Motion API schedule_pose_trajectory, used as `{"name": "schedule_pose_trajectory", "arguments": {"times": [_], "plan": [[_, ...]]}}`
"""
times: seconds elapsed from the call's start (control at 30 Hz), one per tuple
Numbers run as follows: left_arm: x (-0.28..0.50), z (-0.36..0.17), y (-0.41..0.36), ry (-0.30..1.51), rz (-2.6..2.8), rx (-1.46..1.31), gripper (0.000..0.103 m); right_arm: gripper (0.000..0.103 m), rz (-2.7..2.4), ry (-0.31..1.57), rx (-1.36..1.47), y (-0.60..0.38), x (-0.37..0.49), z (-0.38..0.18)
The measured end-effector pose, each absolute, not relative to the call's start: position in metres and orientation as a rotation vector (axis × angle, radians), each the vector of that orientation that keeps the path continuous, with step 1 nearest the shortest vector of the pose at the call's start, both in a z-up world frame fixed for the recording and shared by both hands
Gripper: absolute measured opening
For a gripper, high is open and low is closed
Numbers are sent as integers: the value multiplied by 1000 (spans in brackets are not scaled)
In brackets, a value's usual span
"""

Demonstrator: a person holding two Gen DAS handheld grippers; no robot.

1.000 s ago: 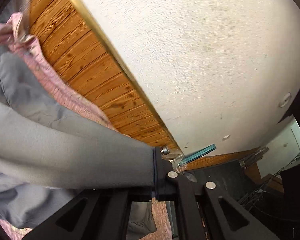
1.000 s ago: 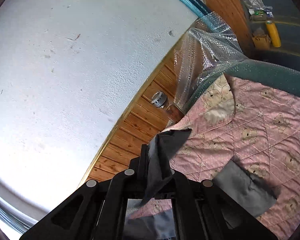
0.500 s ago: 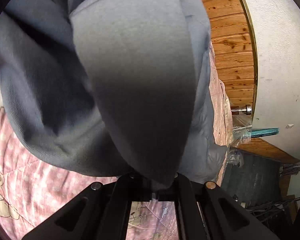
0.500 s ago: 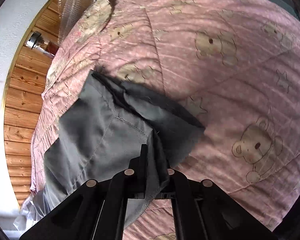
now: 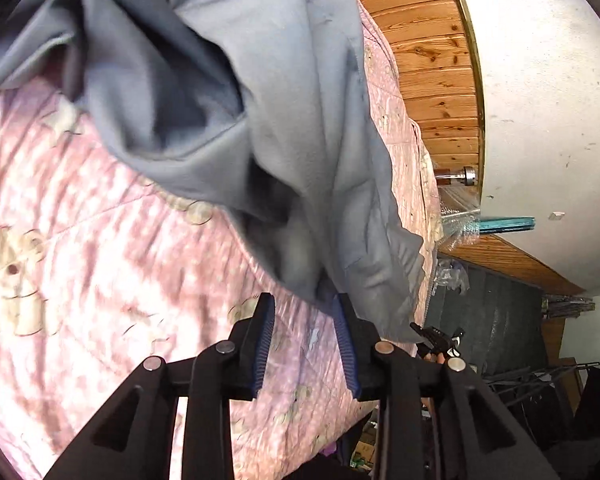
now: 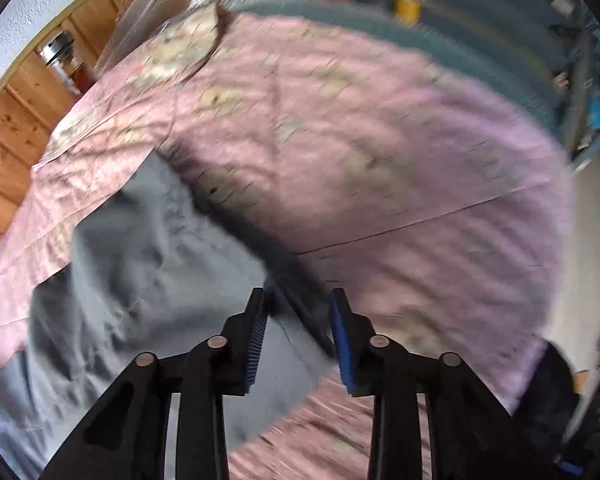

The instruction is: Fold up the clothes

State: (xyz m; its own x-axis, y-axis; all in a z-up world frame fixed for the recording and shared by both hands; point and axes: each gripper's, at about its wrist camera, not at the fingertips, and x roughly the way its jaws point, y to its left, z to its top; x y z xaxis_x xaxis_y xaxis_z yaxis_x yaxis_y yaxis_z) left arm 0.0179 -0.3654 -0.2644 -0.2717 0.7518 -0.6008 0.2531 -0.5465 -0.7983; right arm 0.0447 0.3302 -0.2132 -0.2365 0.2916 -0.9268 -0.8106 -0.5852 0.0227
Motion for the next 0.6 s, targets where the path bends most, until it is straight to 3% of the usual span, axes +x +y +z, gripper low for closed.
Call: {"name": "schedule_pose_trajectory", "arguments": {"times": [0.1, 0.17, 0.2, 0.33, 0.4, 0.47, 0.5, 0.53, 0.57, 0.6], "plan": [[29, -268, -443, -1324, 2047, -1580, 33, 34, 1959, 505, -1209, 278, 42, -171], [36, -285, -504, -1519, 2183, -1550, 42, 37, 2092, 441, -1229, 225, 27, -151], [41, -294, -529, -1610, 2243, -1544, 51, 40, 2166, 408, -1269, 196, 17, -149], [47, -324, -580, -1872, 2270, -1406, 65, 47, 2460, 285, -1539, 57, -31, -174], [38, -325, -579, -1878, 2262, -1311, 80, 47, 2498, 230, -1657, 9, -49, -200], [30, -323, -575, -1818, 2294, -1291, 80, 47, 2494, 191, -1774, -28, -66, -230], [27, -320, -574, -1782, 2301, -1257, 73, 47, 2469, 193, -1821, -37, -72, -244], [26, -314, -577, -1729, 2312, -1232, 24, 47, 2435, 169, -1847, -40, -75, -254], [26, -306, -583, -1677, 2326, -1245, 5, 47, 2405, 148, -1869, -43, -77, -262], [32, -296, -594, -1658, 2349, -1243, 5, 49, 2398, 145, -1873, -42, -77, -263]]}}
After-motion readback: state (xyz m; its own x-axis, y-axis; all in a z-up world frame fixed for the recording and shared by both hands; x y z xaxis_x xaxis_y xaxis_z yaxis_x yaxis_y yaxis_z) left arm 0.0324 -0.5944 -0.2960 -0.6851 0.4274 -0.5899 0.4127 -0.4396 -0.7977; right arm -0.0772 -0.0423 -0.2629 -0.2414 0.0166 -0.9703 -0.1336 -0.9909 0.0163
